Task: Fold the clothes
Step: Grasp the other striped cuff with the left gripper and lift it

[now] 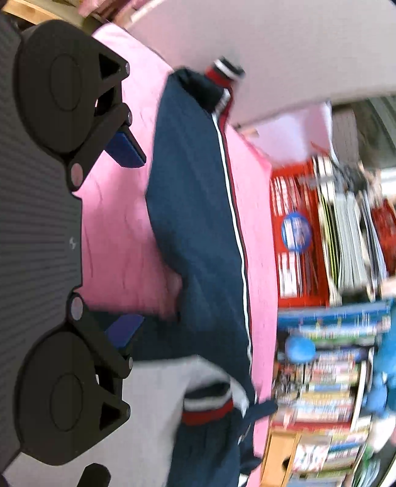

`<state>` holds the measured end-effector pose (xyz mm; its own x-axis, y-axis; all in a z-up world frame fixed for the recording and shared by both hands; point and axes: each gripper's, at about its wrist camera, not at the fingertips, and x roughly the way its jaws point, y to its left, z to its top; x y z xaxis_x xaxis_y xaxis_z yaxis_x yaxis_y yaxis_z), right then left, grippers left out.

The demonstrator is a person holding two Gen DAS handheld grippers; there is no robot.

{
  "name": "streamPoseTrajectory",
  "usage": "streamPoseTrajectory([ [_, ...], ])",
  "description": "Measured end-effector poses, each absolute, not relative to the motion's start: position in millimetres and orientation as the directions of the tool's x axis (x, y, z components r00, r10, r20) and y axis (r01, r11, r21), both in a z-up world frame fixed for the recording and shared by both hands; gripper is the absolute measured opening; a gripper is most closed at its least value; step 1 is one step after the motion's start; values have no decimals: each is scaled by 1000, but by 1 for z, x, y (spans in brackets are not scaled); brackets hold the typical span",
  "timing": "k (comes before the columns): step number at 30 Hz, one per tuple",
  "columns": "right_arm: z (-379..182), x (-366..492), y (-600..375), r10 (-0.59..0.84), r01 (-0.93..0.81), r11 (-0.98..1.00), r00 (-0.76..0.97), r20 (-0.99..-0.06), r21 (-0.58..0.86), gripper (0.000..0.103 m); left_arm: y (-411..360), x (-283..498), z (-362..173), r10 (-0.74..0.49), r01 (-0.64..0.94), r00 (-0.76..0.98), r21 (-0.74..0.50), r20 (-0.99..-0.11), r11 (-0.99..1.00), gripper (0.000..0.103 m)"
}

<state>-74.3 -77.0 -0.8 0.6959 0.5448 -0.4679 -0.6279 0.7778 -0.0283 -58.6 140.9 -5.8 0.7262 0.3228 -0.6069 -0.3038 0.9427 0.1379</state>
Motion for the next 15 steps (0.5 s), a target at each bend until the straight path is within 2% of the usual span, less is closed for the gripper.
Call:
streamPoseTrajectory([
  [10, -2, -58, -26, 591, -694, 718, 650, -478, -57, 97, 220, -47, -12, 447, -448, 688, 150, -572, 881, 103],
  [15, -2, -51, -6, 616, -716, 696, 630, -472, -48, 98, 273, -18, -21, 565, -571, 607, 187, -560, 799, 103],
])
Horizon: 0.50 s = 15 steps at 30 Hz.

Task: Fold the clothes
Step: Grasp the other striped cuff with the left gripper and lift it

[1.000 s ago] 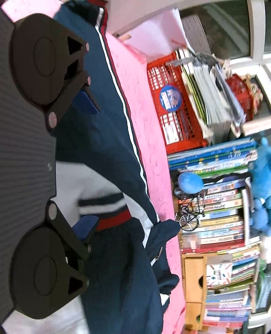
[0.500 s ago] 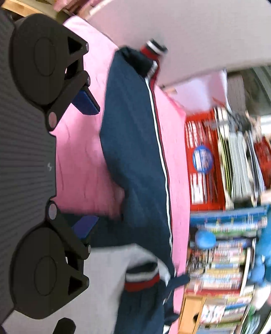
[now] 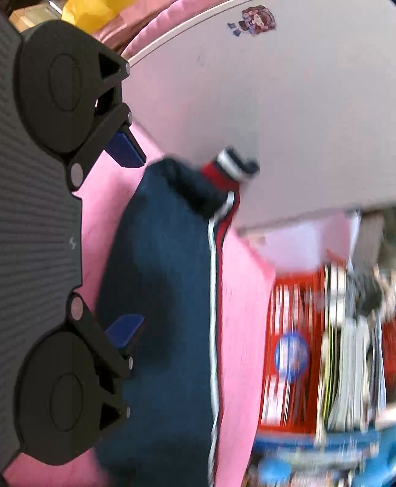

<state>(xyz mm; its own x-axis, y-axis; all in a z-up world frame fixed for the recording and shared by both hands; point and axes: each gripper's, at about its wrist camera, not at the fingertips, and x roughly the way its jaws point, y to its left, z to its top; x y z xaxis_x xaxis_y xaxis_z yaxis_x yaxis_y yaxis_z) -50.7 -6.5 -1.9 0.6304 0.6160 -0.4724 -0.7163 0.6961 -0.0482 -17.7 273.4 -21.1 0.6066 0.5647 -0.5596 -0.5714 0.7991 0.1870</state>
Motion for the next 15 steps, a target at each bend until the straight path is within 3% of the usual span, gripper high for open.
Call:
streamPoseTrajectory([
  [6, 0, -43, 32, 647, -755, 652, 602, -467, -71, 100, 328, 5, -33, 616, -632, 589, 178, -523, 754, 103],
  [8, -2, -41, 39, 652, -763, 643, 593, -473, -71, 100, 342, 12, -37, 589, -627, 609, 133, -531, 768, 96],
  [10, -6, -40, 43, 653, -768, 637, 586, -480, -70, 100, 351, 17, -41, 545, -605, 633, 88, -550, 792, 68],
  [11, -7, -39, 45, 651, -767, 638, 586, -482, -71, 100, 353, 18, -40, 530, -597, 646, 70, -550, 799, 59],
  [13, -9, -37, 42, 642, -758, 649, 593, -485, -67, 100, 355, 17, -38, 528, -594, 661, 57, -533, 802, 19],
  [15, -10, -34, 37, 632, -744, 666, 604, -486, -59, 100, 351, 10, -32, 533, -593, 686, 43, -496, 804, 13],
])
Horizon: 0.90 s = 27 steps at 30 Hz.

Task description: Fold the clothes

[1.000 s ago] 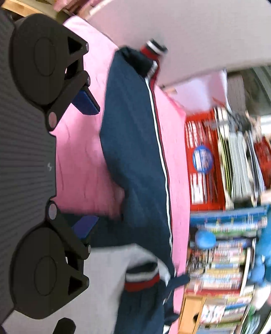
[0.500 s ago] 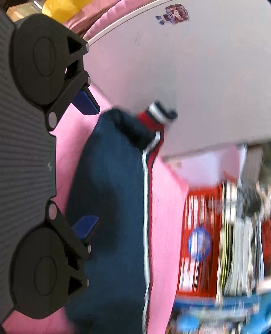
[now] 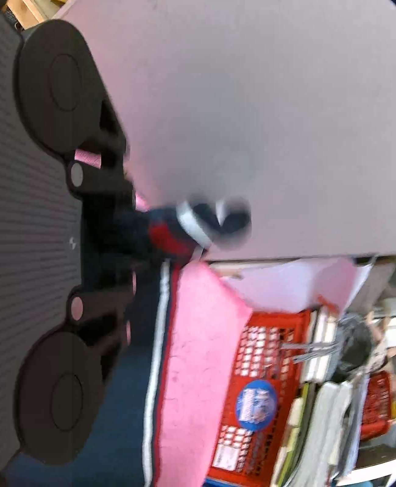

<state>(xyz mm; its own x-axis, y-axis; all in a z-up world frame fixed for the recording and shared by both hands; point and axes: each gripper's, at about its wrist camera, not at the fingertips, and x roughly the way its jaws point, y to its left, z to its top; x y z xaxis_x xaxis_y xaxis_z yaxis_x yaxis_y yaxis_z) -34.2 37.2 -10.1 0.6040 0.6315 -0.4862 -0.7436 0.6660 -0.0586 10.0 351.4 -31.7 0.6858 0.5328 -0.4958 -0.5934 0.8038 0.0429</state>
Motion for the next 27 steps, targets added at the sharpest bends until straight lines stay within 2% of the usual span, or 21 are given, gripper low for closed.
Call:
streamPoseTrajectory([
  [6, -6, -22, 5, 596, -672, 741, 652, -468, 7, 100, 287, -17, 15, 392, -407, 857, 26, -334, 913, 13],
  [9, 0, -13, -25, 575, -609, 789, 684, -450, 84, 100, 223, -24, 33, 269, -256, 918, 82, -290, 963, 13],
  [11, 5, -6, -53, 569, -560, 812, 694, -441, 166, 100, 178, -23, 34, 185, -152, 936, 128, -299, 980, 15],
  [12, 6, -2, -68, 567, -535, 819, 696, -441, 210, 100, 157, -20, 32, 145, -102, 937, 148, -318, 984, 19],
  [14, 6, 5, -96, 557, -482, 830, 696, -454, 279, 100, 123, -15, 22, 80, -21, 921, 157, -381, 987, 31],
  [15, 6, 9, -109, 548, -454, 836, 697, -462, 307, 100, 108, -13, 16, 50, 16, 910, 155, -411, 988, 41],
  [16, 5, 11, -119, 533, -426, 846, 701, -474, 322, 100, 96, -13, 10, 24, 46, 899, 148, -437, 988, 56],
  [18, 2, 15, -135, 521, -387, 852, 702, -486, 354, 100, 85, -17, 3, -8, 73, 884, 123, -467, 990, 76],
  [20, -1, 18, -140, 545, -383, 834, 686, -482, 398, 100, 80, -27, 0, -24, 85, 883, 110, -468, 990, 78],
  [22, -5, 23, -140, 577, -386, 809, 661, -479, 442, 100, 82, -44, 3, -15, 76, 895, 119, -447, 990, 86],
  [23, -6, 26, -133, 588, -390, 802, 647, -485, 452, 99, 84, -52, 4, -2, 64, 902, 129, -432, 990, 87],
  [27, -9, 37, -100, 623, -426, 780, 596, -506, 459, 83, 110, -76, 15, 103, -53, 926, 144, -363, 988, 91],
])
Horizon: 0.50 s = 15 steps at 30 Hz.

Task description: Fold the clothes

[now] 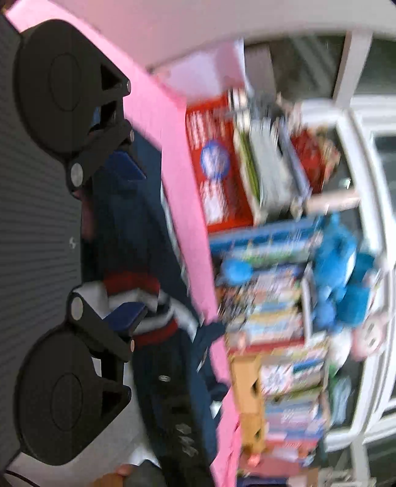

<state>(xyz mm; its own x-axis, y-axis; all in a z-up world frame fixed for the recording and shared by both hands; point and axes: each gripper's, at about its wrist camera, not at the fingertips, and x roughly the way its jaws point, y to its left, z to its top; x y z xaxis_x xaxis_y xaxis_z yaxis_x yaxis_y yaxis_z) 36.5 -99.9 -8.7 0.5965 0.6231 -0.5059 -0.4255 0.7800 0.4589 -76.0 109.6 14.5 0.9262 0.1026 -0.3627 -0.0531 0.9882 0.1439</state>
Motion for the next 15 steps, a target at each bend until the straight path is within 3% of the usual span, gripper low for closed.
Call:
streamPoseTrajectory([
  [2, -11, 44, -76, 647, -450, 762, 560, -517, 466, 79, 130, -75, 18, 173, -134, 916, 131, -363, 982, 97],
  [6, -21, 63, -34, 654, -446, 756, 521, -548, 478, 78, 171, -66, 18, 295, -283, 856, 93, -425, 955, 97],
  [7, -23, 66, -26, 648, -443, 762, 527, -550, 473, 62, 179, -64, 16, 307, -305, 838, 79, -451, 949, 97],
  [9, -22, 68, -17, 610, -424, 792, 550, -570, 439, 15, 192, -62, 14, 330, -344, 814, 62, -479, 937, 97],
  [12, -9, 61, -34, 625, -429, 780, 581, -522, 456, 10, 201, -64, 14, 359, -373, 809, 65, -466, 925, 97],
  [15, 15, 47, -52, 606, -478, 796, 641, -472, 372, 7, 203, -62, 15, 366, -379, 813, 67, -452, 923, 97],
])
